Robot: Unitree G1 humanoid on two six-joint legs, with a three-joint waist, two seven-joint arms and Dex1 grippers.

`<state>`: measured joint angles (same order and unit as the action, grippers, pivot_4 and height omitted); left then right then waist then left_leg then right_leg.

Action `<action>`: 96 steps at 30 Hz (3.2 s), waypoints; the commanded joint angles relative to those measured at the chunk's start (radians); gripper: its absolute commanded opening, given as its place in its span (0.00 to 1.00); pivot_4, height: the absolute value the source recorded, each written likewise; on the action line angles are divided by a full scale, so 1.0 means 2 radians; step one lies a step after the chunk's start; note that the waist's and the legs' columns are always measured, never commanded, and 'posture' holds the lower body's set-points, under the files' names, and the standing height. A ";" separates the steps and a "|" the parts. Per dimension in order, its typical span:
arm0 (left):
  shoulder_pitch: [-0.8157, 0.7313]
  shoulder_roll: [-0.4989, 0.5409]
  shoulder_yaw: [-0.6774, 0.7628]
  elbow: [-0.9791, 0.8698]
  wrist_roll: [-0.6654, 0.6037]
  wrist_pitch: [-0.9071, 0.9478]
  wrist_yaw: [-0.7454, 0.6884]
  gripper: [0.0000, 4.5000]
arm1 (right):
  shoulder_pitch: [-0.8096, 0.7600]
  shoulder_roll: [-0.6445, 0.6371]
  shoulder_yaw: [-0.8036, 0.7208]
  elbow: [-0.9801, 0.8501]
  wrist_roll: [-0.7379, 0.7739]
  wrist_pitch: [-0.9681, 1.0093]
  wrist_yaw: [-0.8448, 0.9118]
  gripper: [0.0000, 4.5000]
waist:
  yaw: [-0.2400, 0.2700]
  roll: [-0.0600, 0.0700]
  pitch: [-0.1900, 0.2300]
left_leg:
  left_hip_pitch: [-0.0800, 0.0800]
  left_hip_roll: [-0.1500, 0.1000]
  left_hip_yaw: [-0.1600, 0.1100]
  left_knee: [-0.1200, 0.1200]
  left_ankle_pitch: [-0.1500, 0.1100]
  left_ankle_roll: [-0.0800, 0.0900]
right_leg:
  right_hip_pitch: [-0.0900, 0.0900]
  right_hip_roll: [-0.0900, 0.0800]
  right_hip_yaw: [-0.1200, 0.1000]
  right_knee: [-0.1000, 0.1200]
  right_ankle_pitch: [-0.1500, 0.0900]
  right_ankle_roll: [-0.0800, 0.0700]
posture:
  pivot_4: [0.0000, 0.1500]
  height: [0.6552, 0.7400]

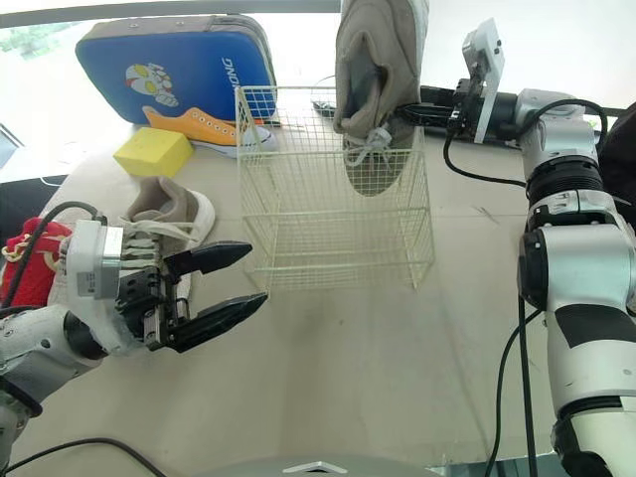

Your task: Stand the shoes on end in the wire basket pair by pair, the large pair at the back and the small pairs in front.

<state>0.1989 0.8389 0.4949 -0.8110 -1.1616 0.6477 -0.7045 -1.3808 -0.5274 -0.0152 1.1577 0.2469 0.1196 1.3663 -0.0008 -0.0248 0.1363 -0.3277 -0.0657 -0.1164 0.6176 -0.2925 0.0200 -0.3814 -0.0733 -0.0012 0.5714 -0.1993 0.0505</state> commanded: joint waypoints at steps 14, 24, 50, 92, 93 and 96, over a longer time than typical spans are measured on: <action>-0.013 -0.004 -0.011 -0.001 -0.008 -0.016 0.008 1.00 | 0.013 -0.003 -0.005 0.016 -0.025 0.028 0.057 0.17 | 0.000 0.000 -0.001 | 0.000 0.000 0.000 0.000 0.000 0.000 | 0.000 0.000 0.000 0.000 0.000 0.000 | 1.00 1.00; -0.016 -0.012 -0.014 0.011 -0.007 -0.017 0.013 1.00 | 0.031 -0.027 -0.052 -0.028 0.003 -0.009 0.042 0.71 | -0.003 0.000 -0.001 | 0.001 0.000 0.000 0.001 0.000 0.000 | 0.001 0.000 0.000 0.000 0.000 0.000 | 1.00 1.00; -0.116 -0.097 -0.092 0.038 0.057 -0.046 0.101 1.00 | 0.423 -0.112 -0.214 -0.711 0.167 0.255 -0.203 0.99 | 0.008 0.000 -0.002 | 0.000 0.001 0.000 0.001 0.000 0.001 | 0.001 -0.002 0.001 0.000 0.000 0.001 | 1.00 1.00; 0.132 -0.044 0.102 0.062 0.007 0.003 0.028 1.00 | 0.698 -0.073 -0.026 -0.963 0.213 0.177 -0.256 0.99 | 0.009 -0.001 -0.003 | 0.000 0.003 -0.002 0.000 -0.001 0.001 | 0.001 0.000 -0.001 -0.001 -0.002 0.003 | 1.00 1.00; 0.134 -0.041 0.106 0.066 0.009 0.005 0.023 1.00 | 0.694 -0.073 -0.025 -0.963 0.217 0.177 -0.256 0.99 | 0.009 -0.001 -0.003 | 0.000 0.003 -0.002 0.000 -0.001 0.001 | 0.001 0.000 -0.001 -0.001 -0.002 0.003 | 1.00 1.00; 0.138 -0.032 0.117 0.086 0.015 0.011 0.015 1.00 | 0.690 -0.074 -0.023 -0.962 0.219 0.170 -0.252 0.99 | 0.009 -0.001 -0.003 | 0.000 0.003 -0.002 0.000 -0.001 0.001 | 0.001 0.000 -0.001 -0.001 -0.002 0.003 | 1.00 1.00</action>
<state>0.4744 0.7600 0.6834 -0.6495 -1.1362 0.6717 -0.6578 0.0091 -0.6785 -0.0524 -0.7452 0.6682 0.4895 0.8539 0.0165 -0.0272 0.1304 -0.3280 -0.0589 -0.1206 0.6178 -0.2944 0.0223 -0.3793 -0.0738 -0.0033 0.5692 -0.2031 0.0565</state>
